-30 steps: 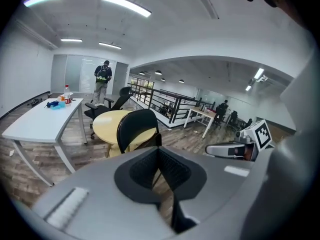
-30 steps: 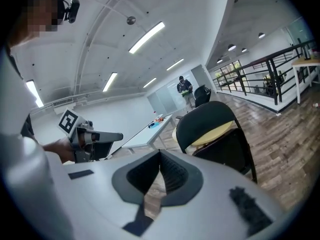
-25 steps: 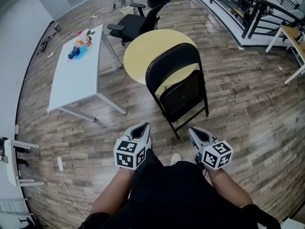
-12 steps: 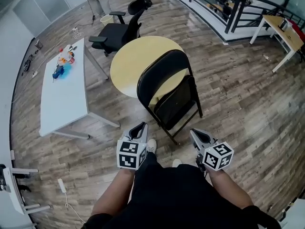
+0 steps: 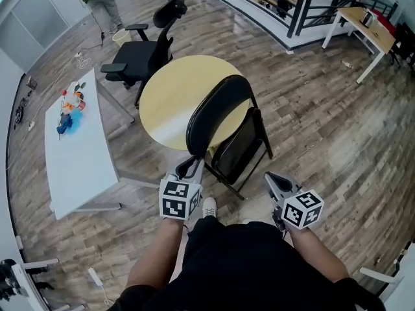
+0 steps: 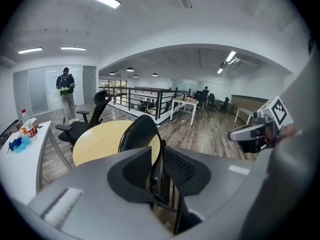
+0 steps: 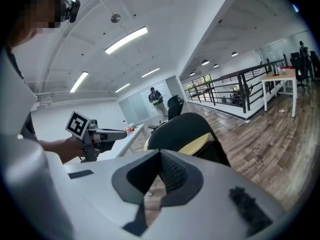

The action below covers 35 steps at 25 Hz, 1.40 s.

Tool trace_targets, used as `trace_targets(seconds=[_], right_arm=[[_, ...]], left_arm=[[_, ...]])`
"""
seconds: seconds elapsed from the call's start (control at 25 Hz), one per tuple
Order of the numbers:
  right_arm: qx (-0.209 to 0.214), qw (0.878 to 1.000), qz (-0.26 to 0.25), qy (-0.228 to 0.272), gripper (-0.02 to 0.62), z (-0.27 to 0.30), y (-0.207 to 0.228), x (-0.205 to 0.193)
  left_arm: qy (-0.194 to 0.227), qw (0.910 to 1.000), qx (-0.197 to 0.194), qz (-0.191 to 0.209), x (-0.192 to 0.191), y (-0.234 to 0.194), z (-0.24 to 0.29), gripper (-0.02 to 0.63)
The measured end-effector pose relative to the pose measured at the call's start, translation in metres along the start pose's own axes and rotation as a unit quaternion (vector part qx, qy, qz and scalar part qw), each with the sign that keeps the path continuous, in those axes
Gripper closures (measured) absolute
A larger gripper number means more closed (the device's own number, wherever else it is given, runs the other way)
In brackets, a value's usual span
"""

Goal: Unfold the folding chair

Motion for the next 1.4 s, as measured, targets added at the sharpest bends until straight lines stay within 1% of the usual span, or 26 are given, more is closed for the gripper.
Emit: trace_targets(seconds=[0.08,0.24,0.4,0.48,0.52,0.56,0.8,0.96,1.24,1.4], right_arm=[[-0.011,1.000,0.000,0.000,0.591,0.009,-0.001,0.007],[-0.033,0.999,-0.004,-0.006,0.591,0.021,-0.004,0.013],[-0.065,0.998,0.004,0.000,0.591,0.029,-0.005,0.017],[-0.082,0.997,0.010,0.003,0.591,0.030,-0.005,0.016],[-0.092,0.996,0.013,0.004,0.591,0.029,-0.005,0.015],[-0.101,0.995,0.017,0.005,0.591,0.029,-0.004,0.013],[-0.151,0.987,0.045,0.017,0.591,0.028,-0.003,0.003],[-0.176,0.982,0.060,0.022,0.591,0.026,-0.006,-0.004],[-0.227,0.970,0.081,0.034,0.591,0.008,-0.002,-0.017],[-0.240,0.966,0.093,0.036,0.591,-0.004,0.000,-0.025]], left_arm=[[0.007,0.9999,0.004,0.008,0.011,-0.021,0.012,0.509],[0.012,0.9998,0.005,0.014,0.030,-0.060,0.041,0.509],[-0.002,0.9999,-0.009,0.007,0.044,-0.094,0.074,0.509],[-0.014,0.9997,-0.017,0.012,0.048,-0.104,0.091,0.505],[-0.020,0.9994,-0.022,0.016,0.049,-0.108,0.100,0.495],[-0.028,0.9991,-0.026,0.019,0.051,-0.112,0.108,0.470],[-0.060,0.9961,-0.058,0.029,0.053,-0.120,0.150,0.425],[-0.090,0.9921,-0.088,0.006,0.042,-0.120,0.176,0.413],[-0.120,0.9868,-0.110,-0.003,0.030,-0.121,0.211,0.408],[-0.134,0.9853,-0.105,0.007,0.025,-0.116,0.222,0.411]])
Point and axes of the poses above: the fingertips, and each gripper's own axes: z forward along the fingers, y to its right, x out of its top, the point moved 3 cm from there along -z, backward along the fingers, and after that the axes turned 2 degrees about -z, right-handed, at the moved point
